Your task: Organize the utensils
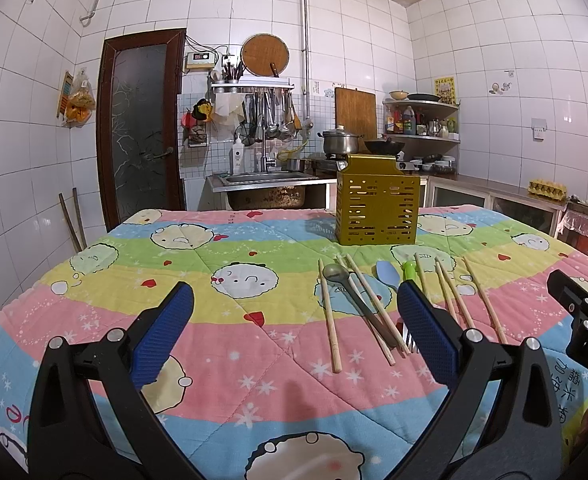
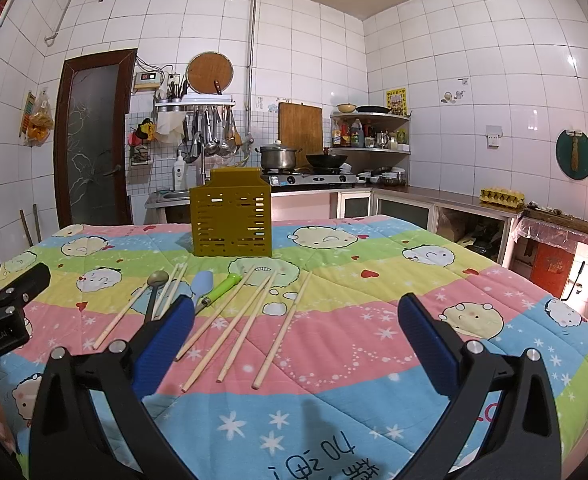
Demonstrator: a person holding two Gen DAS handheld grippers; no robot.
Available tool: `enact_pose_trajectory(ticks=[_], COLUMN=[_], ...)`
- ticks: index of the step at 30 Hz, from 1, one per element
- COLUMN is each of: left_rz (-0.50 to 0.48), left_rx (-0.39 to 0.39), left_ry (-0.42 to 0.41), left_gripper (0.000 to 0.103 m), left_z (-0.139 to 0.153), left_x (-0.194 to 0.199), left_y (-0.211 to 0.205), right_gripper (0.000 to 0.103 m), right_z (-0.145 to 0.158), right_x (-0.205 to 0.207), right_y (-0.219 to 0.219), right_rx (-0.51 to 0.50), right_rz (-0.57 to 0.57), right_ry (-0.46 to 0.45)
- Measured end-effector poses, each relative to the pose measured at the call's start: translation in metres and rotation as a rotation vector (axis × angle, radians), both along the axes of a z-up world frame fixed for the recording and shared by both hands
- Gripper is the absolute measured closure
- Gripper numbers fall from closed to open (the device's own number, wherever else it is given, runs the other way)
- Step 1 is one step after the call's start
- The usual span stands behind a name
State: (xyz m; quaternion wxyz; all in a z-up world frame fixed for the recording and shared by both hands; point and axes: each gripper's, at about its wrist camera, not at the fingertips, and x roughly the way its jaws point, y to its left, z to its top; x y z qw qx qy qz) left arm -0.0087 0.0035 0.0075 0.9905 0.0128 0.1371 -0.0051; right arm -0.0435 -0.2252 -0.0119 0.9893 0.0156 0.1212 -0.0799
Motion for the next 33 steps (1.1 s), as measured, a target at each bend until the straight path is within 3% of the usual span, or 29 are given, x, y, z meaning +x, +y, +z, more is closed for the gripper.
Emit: enact_pose_trajectory(ticks=[10,17,23,26,30,33], left_rz=[0.027,-0.012,-0.053,-0.062,-0.122,-0.125], left_rx=[0.006,-0.042,0.008,0.055,-0.016,-0.016], left_ry=[-0.003,0.056,0.089,0.077,0.154,0.186], left_gripper=[0.005,0.005,0.005,0.005,0.005,0.005], left_z=[0.001,-0.004,0.003,0.017,0.035,0.041], left_x=[0.0,0.007,0.018,0.03,0.063,0.091], left_y=[0.002,0.012,0.005,0.001,0.004,0.002], right_gripper=[0.004,0.004,0.004,0.004,0.004,0.004], right_z=[0.001,0.0,0.015,0.028,0.041,0.047], right_x=[-0.001,-0.002,0.002,0.013,0.042,0.062], right_y=[-0.003,0.0,0.006,0.003,-0.007,-0.006], right_rx=[0.014,0.006,-0.039,-0.057,-0.037,-0.062], right_rz=[-0.011,0.008,-0.005,-0.019,-0.025,-0.04], right_ry=[-0.008,-0.009,0.02,0.018,0.048,0.046])
